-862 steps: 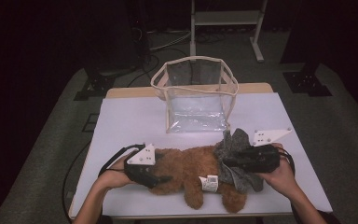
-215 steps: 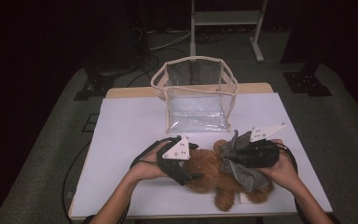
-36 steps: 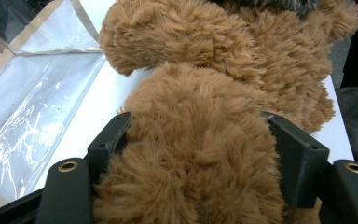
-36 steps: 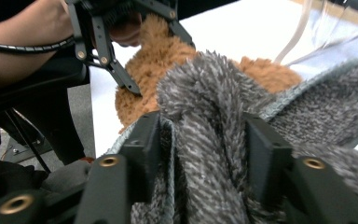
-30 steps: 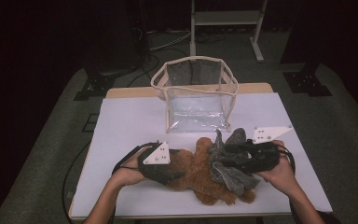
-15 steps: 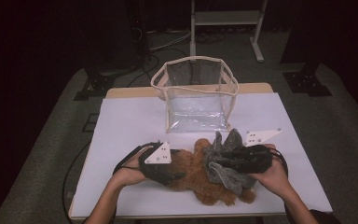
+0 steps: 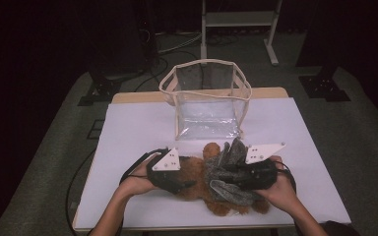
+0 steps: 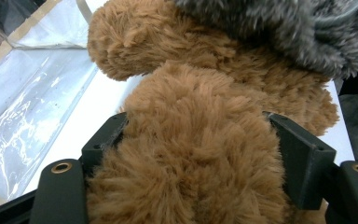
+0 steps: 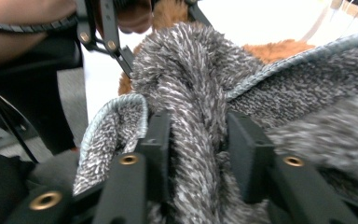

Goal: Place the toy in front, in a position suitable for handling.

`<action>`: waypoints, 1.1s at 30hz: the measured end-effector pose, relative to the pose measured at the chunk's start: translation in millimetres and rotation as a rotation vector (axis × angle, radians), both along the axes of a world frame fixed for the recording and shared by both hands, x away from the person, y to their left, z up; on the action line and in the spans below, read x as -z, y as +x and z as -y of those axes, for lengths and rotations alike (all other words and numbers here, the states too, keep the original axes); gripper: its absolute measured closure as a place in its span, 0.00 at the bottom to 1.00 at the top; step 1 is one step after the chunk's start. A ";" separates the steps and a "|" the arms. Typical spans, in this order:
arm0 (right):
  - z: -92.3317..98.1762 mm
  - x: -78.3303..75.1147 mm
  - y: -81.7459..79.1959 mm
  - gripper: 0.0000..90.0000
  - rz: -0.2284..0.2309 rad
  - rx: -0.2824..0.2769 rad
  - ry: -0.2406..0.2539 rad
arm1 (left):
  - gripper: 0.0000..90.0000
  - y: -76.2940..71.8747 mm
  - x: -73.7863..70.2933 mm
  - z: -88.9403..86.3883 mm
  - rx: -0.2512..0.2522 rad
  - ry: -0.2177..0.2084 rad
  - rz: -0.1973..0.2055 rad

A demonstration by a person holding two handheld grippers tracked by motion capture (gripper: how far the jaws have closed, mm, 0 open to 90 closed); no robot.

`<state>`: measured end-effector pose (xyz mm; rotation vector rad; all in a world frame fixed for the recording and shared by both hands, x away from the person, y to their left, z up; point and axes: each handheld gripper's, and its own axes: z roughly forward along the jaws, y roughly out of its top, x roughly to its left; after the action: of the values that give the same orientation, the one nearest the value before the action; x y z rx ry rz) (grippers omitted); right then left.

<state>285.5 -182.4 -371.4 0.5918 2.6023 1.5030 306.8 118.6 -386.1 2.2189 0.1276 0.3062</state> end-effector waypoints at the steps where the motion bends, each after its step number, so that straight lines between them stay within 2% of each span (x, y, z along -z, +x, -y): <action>1: 2.6 -3.7 -0.2 0.59 -0.009 -0.005 0.018 | 0.31 -0.1 -0.1 -0.1 0.000 0.001 0.000; 5: 11.4 -21.7 -6.5 0.49 0.017 -0.011 0.059 | 0.31 0.4 -0.5 0.6 -0.003 0.007 0.003; 7: 7.5 -22.6 -10.7 0.46 0.027 -0.020 0.038 | 0.31 0.5 -0.5 1.0 -0.005 0.007 0.000; 8: -2.5 -15.6 -12.8 0.44 0.036 -0.029 -0.008 | 0.31 0.3 -0.5 1.0 -0.004 0.007 0.001; 9: -2.5 -15.6 -12.8 0.42 0.036 -0.029 -0.008 | 0.31 -0.1 -0.5 1.0 -0.003 0.010 0.002; 10: -8.1 -10.5 -13.5 0.41 0.053 -0.029 -0.039 | 0.31 -0.8 -0.5 1.1 -0.003 0.011 0.005; 14: -19.5 2.2 -14.8 0.49 0.116 0.010 -0.094 | 0.31 -1.3 0.2 1.5 -0.004 0.017 0.001; 17: -19.1 4.4 -16.2 0.61 0.144 0.032 -0.136 | 0.31 -0.6 1.0 1.5 -0.004 0.008 -0.005; 20: -15.8 4.4 -16.4 0.70 0.138 0.047 -0.153 | 0.31 -0.7 1.2 1.7 -0.006 0.002 -0.009; 22: -12.6 3.8 -15.9 0.73 0.117 0.042 -0.150 | 0.30 -1.4 0.8 1.7 -0.005 0.000 -0.012; 25: -8.2 5.7 -14.1 0.75 0.087 0.025 -0.131 | 0.22 -0.6 0.3 1.3 -0.007 0.004 -0.006; 29: -2.4 8.6 -12.8 0.75 0.064 0.016 -0.106 | 0.12 5.3 3.1 -4.9 -0.023 -0.034 -0.057; 31: -0.5 9.8 -12.9 0.75 0.058 0.014 -0.097 | 0.10 7.9 5.8 -8.5 -0.017 -0.065 -0.081; 33: 1.5 10.4 -12.9 0.76 0.053 0.007 -0.092 | 0.09 10.2 8.2 -11.3 -0.004 -0.078 -0.107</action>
<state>272.5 -183.9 -381.8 0.5443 2.6094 1.3690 317.0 129.9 -394.2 2.1577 0.1990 0.1817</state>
